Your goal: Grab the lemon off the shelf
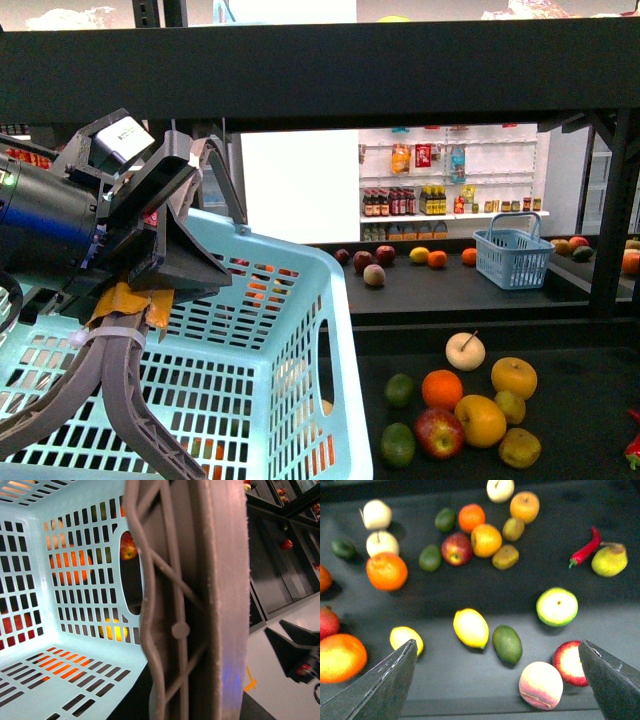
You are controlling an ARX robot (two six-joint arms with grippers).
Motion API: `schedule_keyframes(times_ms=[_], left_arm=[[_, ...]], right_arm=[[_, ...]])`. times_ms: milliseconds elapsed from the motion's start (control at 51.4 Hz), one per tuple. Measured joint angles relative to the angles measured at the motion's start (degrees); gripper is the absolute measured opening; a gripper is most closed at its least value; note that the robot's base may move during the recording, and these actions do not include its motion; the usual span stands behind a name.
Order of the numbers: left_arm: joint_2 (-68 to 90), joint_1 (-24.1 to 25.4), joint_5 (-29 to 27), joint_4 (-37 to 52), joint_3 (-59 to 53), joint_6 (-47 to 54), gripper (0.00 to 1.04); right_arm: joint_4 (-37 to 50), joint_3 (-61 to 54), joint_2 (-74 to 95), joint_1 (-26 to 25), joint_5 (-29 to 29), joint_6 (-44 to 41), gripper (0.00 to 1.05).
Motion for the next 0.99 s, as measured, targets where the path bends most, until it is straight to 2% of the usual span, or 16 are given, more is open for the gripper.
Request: schedule_keyframes(times_ms=[350,681,993], left_arm=[[0.0,0.0,0.0,0.0,0.0,0.0,0.14],[0.0,0.0,0.0,0.0,0.0,0.0,0.14],[0.0,0.0,0.0,0.0,0.0,0.0,0.14]], right_arm=[[1.9,13.7,27.2,1.2,-5.9,-6.3,0.97],[10.1,20.5,46.2,3.3,-5.4,-9.8,0.97],[13.0,28.0,56.9,3.5,-4.6,-11.3,0.97]])
